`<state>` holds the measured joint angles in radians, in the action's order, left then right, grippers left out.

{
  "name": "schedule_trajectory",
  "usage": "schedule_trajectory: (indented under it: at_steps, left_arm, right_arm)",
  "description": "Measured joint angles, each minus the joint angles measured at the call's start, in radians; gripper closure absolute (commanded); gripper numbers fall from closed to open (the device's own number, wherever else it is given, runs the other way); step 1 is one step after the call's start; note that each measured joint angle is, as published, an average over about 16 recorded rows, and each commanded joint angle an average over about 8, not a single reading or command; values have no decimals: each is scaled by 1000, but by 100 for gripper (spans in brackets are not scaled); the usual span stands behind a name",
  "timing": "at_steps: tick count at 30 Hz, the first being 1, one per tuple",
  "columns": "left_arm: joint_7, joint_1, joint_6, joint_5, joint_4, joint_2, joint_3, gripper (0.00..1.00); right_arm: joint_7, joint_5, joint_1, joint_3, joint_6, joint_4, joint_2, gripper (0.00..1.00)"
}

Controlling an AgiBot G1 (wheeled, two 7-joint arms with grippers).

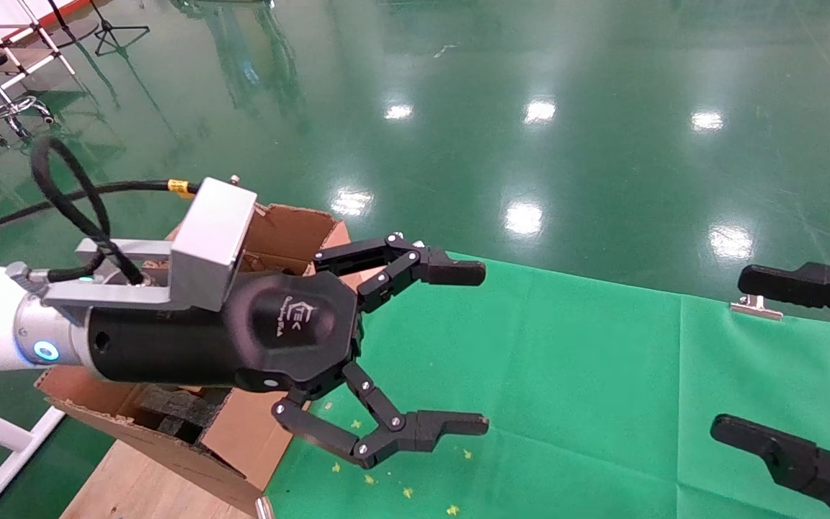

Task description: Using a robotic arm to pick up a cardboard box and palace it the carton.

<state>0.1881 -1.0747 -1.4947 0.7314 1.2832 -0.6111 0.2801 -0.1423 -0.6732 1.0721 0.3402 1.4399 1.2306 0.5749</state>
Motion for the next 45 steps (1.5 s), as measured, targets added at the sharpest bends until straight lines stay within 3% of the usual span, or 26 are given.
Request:
schedule_trajectory:
  at_steps: [45]
  left_arm:
    - [0,-1,0,1,-1,0,0,0]
  right_arm:
    - [0,0,0,0,0,0,0,0]
